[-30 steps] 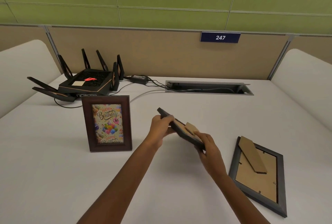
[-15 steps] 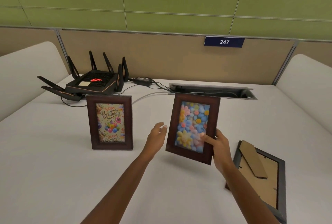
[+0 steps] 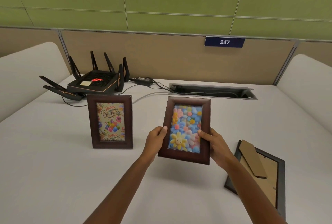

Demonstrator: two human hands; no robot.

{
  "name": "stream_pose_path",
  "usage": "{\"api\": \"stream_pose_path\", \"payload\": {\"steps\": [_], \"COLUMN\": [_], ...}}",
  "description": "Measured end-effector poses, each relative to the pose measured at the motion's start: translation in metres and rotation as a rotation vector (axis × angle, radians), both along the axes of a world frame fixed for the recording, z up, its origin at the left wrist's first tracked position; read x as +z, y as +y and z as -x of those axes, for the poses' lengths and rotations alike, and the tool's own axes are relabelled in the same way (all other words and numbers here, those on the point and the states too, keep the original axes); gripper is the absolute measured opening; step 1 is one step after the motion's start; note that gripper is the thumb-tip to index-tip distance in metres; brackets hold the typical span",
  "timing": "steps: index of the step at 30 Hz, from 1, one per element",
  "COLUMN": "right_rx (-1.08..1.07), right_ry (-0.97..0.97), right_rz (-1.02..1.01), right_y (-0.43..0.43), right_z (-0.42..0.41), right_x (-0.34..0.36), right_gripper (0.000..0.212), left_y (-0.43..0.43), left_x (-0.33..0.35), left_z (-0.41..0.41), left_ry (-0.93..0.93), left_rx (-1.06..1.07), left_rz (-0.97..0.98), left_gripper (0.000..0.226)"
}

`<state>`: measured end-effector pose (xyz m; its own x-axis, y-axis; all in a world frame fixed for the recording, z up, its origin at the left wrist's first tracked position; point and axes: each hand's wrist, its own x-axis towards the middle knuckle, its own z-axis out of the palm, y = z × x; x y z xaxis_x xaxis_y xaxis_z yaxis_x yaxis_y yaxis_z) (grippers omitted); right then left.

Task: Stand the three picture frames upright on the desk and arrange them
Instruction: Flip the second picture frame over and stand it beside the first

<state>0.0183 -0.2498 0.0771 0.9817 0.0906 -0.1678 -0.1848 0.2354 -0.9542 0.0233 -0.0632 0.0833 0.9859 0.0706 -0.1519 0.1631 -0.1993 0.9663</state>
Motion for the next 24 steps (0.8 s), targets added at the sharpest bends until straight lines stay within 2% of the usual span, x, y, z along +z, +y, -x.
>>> {"api": "stream_pose_path", "payload": {"steps": [4,10,15,24], "right_rx": [0.053,0.082,0.142,0.207], "right_ry": [0.008,0.026,0.017,0.101], "right_rz": [0.019,-0.066,-0.17,-0.219], "right_y": [0.001,0.005,0.005,0.01], "right_z": [0.001,0.0,0.0,-0.004], "right_x": [-0.001,-0.001,-0.003,-0.015], "right_gripper": [0.025,0.018,0.032,0.033], "left_y": [0.001,0.001,-0.001,-0.003], "left_x": [-0.001,-0.003,-0.004,-0.005], "left_z": [0.001,0.001,0.002,0.004], "left_ry": [0.007,0.073,0.076,0.03], "left_rx": [0.015,0.051,0.093,0.108], "left_rz": [0.011,0.133,0.249,0.323], "left_gripper": [0.035,0.035,0.026,0.026]}}
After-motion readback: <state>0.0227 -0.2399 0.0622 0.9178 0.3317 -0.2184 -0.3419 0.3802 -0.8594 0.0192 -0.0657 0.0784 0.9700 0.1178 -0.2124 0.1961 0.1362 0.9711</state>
